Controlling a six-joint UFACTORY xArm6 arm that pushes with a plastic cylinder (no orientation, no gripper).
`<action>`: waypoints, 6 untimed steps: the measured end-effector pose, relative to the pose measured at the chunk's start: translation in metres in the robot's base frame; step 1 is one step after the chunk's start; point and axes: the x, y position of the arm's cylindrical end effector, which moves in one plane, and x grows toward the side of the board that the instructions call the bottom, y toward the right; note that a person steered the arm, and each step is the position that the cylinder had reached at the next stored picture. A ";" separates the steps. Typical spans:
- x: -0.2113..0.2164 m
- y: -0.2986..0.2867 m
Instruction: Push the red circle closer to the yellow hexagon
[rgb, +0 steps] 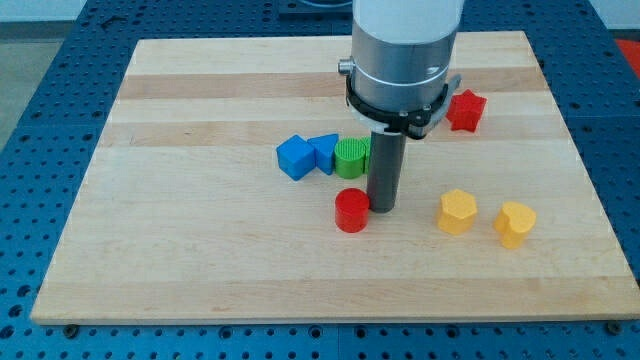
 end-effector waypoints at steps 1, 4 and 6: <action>0.026 -0.001; 0.079 -0.104; 0.022 -0.104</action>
